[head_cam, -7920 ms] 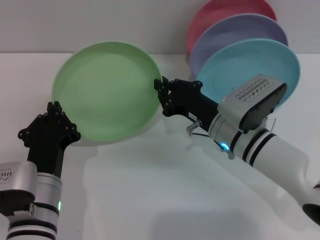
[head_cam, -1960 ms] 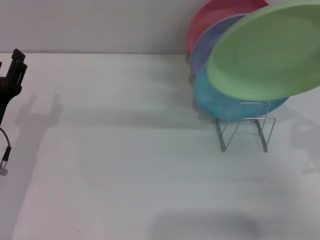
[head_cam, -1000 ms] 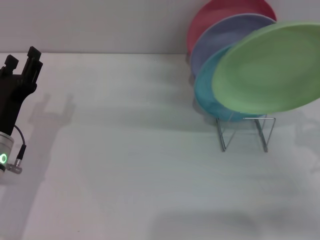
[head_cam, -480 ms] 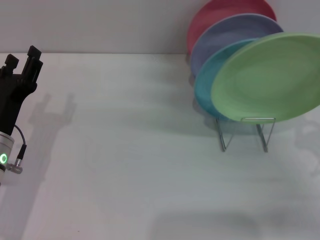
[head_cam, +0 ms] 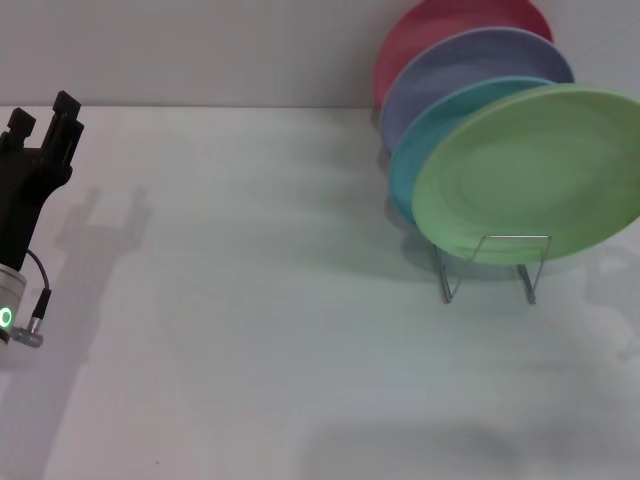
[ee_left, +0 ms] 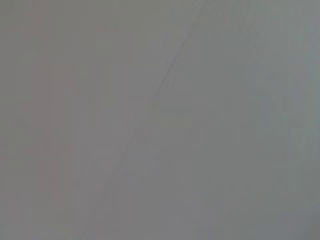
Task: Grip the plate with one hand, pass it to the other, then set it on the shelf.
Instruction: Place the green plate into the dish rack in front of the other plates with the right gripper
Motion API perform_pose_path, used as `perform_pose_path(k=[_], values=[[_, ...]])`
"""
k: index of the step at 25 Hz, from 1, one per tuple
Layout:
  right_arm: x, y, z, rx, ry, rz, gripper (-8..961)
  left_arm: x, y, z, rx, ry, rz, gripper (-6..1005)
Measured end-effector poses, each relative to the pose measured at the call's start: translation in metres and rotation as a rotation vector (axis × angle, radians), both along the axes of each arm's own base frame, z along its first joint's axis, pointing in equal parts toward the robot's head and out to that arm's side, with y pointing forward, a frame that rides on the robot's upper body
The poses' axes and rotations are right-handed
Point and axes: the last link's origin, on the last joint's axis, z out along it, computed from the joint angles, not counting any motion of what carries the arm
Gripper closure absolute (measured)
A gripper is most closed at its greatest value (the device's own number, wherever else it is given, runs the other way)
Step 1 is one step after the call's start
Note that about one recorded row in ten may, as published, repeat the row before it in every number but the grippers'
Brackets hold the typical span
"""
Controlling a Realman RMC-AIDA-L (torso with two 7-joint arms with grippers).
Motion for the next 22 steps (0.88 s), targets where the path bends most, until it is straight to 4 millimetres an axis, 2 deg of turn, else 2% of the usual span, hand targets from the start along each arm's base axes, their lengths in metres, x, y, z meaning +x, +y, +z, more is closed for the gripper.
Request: perform_pose_path(k=[17, 22], values=[[0.0026, 0.0009, -0.0040, -0.027, -0.004, -0.020, 930, -0.0021, -0.0006, 0.0013, 0.003, 0.002, 0.006, 305], [0.0016, 0.0007, -0.0066, -0.038, 0.002, -0.019, 769, -0.0041, -0.0027, 0.0023, 0.007, 0.001, 0.010, 305]])
